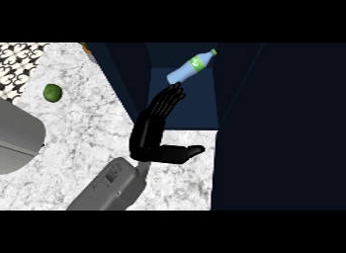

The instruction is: Pick up the bottled water, place it into the cabinet and close the cabinet

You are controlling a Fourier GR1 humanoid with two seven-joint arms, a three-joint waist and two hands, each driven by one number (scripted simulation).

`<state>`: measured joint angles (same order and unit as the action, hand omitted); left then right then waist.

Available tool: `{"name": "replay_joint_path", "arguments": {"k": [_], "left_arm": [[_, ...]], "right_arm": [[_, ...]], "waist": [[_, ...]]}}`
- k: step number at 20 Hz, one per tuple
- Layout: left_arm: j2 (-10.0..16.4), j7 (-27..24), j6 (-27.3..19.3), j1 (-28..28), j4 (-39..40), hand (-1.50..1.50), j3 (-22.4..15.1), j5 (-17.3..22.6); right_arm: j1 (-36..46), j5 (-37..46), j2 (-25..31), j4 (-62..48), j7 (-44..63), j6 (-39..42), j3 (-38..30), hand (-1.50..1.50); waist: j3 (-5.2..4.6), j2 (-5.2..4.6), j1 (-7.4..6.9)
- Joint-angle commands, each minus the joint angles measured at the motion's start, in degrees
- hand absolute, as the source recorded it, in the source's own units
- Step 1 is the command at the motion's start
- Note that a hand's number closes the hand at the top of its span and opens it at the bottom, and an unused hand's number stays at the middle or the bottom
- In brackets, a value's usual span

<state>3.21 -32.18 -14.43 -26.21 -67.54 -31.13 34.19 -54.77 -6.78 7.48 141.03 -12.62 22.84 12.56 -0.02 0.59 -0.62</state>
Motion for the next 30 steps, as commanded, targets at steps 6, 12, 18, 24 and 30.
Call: {"name": "replay_joint_path", "arguments": {"k": [6,12,18,24,30], "left_arm": [[8.7,4.5,0.2,14.4,-18.0,1.50,-2.2,0.3],[15.4,3.3,2.2,22.0,-24.7,-1.50,1.9,2.0],[20.5,5.8,3.5,28.7,-32.7,-1.50,6.6,7.0],[23.6,3.1,8.7,36.7,-36.0,-1.50,9.6,11.0],[27.2,4.7,11.2,37.8,-37.3,-1.50,14.1,14.5]], "right_arm": [[-3.6,5.8,9.8,7.8,1.4,8.4,1.9,1.50],[-0.7,10.8,13.2,10.3,-1.0,12.2,5.9,1.50],[-1.2,14.4,14.5,12.3,0.4,12.3,12.6,1.50],[2.0,16.8,16.8,13.3,4.8,13.6,22.8,1.50],[8.7,18.2,19.1,12.7,7.8,14.1,26.4,1.50]], "waist": [[-0.01,0.06,0.27],[-0.07,0.12,0.46],[-0.13,0.14,0.55],[-0.46,0.51,-0.76],[-0.72,0.52,-1.49]]}}
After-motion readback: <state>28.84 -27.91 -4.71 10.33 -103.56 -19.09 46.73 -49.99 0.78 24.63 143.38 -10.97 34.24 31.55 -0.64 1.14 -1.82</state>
